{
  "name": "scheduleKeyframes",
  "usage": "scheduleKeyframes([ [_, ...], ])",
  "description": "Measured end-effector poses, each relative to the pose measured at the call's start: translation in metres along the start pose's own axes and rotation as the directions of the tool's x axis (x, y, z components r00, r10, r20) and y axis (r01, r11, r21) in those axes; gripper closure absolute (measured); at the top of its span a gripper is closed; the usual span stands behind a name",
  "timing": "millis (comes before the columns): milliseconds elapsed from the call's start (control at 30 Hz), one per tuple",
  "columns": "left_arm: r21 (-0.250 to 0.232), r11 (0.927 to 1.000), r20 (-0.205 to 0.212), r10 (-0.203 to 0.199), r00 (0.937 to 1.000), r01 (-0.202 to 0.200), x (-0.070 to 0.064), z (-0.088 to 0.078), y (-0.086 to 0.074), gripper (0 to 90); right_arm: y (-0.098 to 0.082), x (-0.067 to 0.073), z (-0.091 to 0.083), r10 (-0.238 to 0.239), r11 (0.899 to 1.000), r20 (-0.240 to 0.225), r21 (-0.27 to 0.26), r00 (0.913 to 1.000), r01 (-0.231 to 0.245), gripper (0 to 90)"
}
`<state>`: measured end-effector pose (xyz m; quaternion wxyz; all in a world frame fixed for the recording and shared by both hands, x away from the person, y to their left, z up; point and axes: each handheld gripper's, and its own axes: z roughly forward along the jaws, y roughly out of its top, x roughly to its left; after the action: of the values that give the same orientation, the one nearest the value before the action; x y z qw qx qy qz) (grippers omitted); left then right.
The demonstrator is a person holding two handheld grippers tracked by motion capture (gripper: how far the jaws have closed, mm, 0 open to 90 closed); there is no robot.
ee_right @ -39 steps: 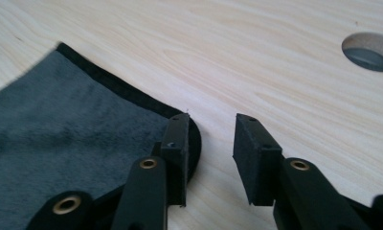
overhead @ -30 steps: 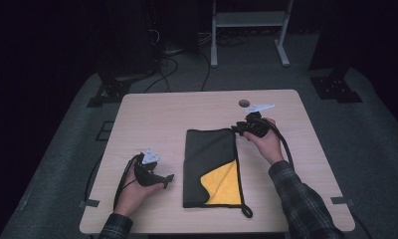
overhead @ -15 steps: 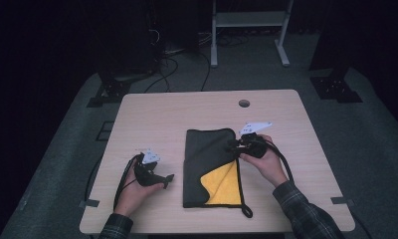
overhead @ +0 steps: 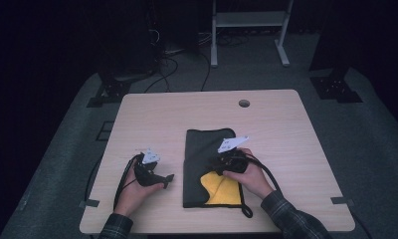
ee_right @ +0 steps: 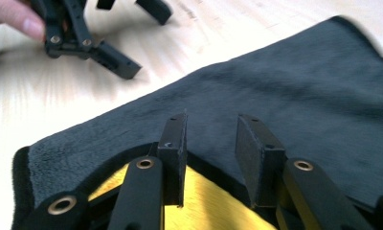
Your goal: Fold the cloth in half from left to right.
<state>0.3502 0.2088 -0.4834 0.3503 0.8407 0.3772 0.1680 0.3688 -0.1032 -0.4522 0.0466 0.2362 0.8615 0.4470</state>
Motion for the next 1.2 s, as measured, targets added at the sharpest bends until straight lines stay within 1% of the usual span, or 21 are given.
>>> scheduleKeyframes([
  [133,-0.003,1.0000,0.000,-0.007,1.0000,0.007,-0.001,0.000,0.000,0.0,-0.002,0.007,0.014,-0.018,0.999,-0.029,0.035,0.9994,0.019,61.9],
  [167,-0.003,1.0000,0.000,-0.007,1.0000,0.007,-0.001,0.000,0.000,0.0,-0.004,0.008,0.019,-0.029,0.998,-0.035,0.049,0.9990,0.030,61.2],
  [267,-0.003,1.0000,0.000,-0.007,1.0000,0.007,0.000,0.000,0.000,0.0,-0.008,0.010,0.027,-0.055,0.995,-0.035,0.082,0.9979,0.057,60.6],
  [300,-0.003,1.0000,0.000,-0.006,1.0000,0.006,0.000,0.000,0.000,0.0,-0.010,0.011,0.029,-0.068,0.994,-0.029,0.088,0.9973,0.070,60.8],
  [333,-0.003,1.0000,0.000,-0.006,1.0000,0.006,0.000,0.000,0.000,0.0,-0.012,0.012,0.029,-0.075,0.994,-0.024,0.082,0.9969,0.077,61.4],
  [400,-0.003,1.0000,0.000,-0.007,1.0000,0.007,0.000,0.000,0.000,0.0,-0.013,0.013,0.029,-0.085,0.993,-0.018,0.080,0.9962,0.086,65.0],
  [467,-0.003,1.0000,0.000,-0.007,1.0000,0.007,-0.001,0.000,0.000,0.0,-0.013,0.015,0.027,-0.095,0.992,-0.012,0.085,0.9954,0.096,73.4],
  [500,-0.003,1.0000,0.000,-0.007,1.0000,0.007,-0.001,0.000,0.000,0.0,-0.013,0.016,0.027,-0.093,0.992,-0.022,0.088,0.9954,0.095,78.2],
  [567,-0.003,1.0000,0.000,-0.007,1.0000,0.007,-0.001,0.000,0.000,0.0,-0.013,0.017,0.027,-0.086,0.992,-0.026,0.091,0.9960,0.088,82.2],
  [633,-0.003,1.0000,0.000,-0.007,1.0000,0.007,-0.001,0.000,0.000,0.0,-0.012,0.017,0.026,-0.083,0.992,-0.025,0.092,0.9962,0.085,83.1],
  [733,-0.003,1.0000,0.000,-0.007,1.0000,0.007,0.000,0.000,0.000,0.0,-0.009,0.017,0.019,-0.068,0.994,-0.035,0.084,0.9970,0.071,84.1],
  [900,-0.002,1.0000,0.000,-0.003,1.0000,0.003,0.000,0.000,0.000,0.0,-0.010,0.015,-0.003,-0.024,0.999,-0.048,0.044,0.9985,0.026,84.7],
  [1000,0.000,1.0000,0.000,0.000,1.0000,0.000,0.000,0.000,0.000,0.0,-0.013,0.013,-0.016,0.008,1.000,-0.060,0.026,0.9982,-0.007,84.9],
  [1200,0.000,1.0000,0.000,-0.003,1.0000,0.003,0.000,0.000,0.000,0.0,-0.026,0.013,-0.044,0.030,0.999,-0.062,0.012,0.9976,-0.029,85.0],
])
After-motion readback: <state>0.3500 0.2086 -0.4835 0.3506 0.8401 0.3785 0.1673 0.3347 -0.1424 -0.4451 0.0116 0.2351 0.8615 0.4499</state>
